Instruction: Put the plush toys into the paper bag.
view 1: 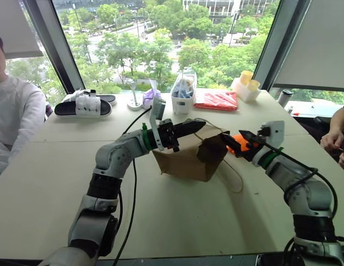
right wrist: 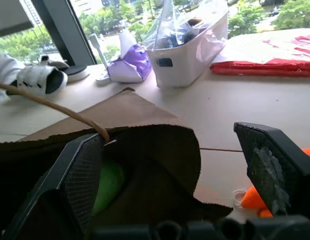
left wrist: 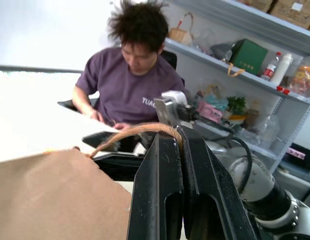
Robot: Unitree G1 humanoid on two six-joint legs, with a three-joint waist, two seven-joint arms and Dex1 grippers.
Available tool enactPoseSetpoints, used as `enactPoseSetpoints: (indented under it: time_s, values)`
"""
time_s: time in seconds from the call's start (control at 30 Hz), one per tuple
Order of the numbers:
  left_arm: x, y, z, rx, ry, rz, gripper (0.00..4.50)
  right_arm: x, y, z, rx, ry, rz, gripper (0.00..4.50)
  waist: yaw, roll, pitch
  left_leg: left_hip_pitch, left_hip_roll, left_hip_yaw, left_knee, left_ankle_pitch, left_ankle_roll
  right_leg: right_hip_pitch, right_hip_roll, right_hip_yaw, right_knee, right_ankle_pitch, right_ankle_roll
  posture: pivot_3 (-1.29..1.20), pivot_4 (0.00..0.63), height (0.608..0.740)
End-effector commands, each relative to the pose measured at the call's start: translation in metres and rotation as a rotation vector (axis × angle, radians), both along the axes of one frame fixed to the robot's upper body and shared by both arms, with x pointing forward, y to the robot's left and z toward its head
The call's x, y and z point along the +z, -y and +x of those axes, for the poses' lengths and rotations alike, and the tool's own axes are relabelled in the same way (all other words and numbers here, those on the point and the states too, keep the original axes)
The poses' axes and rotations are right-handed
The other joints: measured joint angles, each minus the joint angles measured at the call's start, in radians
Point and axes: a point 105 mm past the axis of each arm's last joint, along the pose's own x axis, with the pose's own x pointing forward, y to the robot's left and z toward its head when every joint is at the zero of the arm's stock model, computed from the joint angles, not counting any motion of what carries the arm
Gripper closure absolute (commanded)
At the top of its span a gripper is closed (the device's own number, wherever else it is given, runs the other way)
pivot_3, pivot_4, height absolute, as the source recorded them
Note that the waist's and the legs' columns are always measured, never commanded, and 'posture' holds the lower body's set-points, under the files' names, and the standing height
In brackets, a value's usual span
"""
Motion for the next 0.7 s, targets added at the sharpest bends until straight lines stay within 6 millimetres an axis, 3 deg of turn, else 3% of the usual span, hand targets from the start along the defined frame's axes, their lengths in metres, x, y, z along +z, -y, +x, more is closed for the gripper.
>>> enactPoseSetpoints:
  time_s: [0.03, 0.37, 0.57, 0.7]
  values:
    - [0.009, 0.004, -0.004, -0.019, 0.053, -0.019, 4.50, 0.027, -0.001, -0.026, 0.117, 0.083, 0.091, 0.04, 0.000, 0.000, 0.000, 0.000, 0.000, 0.000, 0.000, 0.000, 0.000, 0.000, 0.000, 0.000, 0.000, 0.000, 0.000, 0.00, 0.150, 0.740]
    - [0.006, 0.008, -0.002, 0.000, 0.045, -0.021, 4.50, 0.013, -0.003, -0.051, 0.234, 0.007, 0.000, 0.04, 0.000, 0.000, 0.000, 0.000, 0.000, 0.001, 0.001, 0.000, 0.001, 0.001, 0.000, 0.000, 0.000, 0.000, 0.000, 0.00, 0.150, 0.740]
    - [0.006, 0.002, -0.006, -0.001, 0.028, -0.028, 4.50, 0.019, 0.053, -0.015, -0.156, 0.073, 0.036, 0.04, 0.000, 0.000, 0.000, 0.000, 0.000, 0.001, 0.001, 0.000, 0.001, 0.001, 0.000, 0.000, 0.000, 0.000, 0.000, 0.00, 0.150, 0.740]
    - [0.009, -0.013, -0.003, 0.036, 0.004, -0.041, 4.50, 0.006, 0.071, 0.007, -0.319, 0.033, 0.033, 0.04, -0.001, 0.000, 0.000, 0.000, 0.000, 0.001, 0.001, 0.000, 0.001, 0.001, 0.000, 0.000, 0.000, 0.000, 0.000, 0.00, 0.150, 0.740]
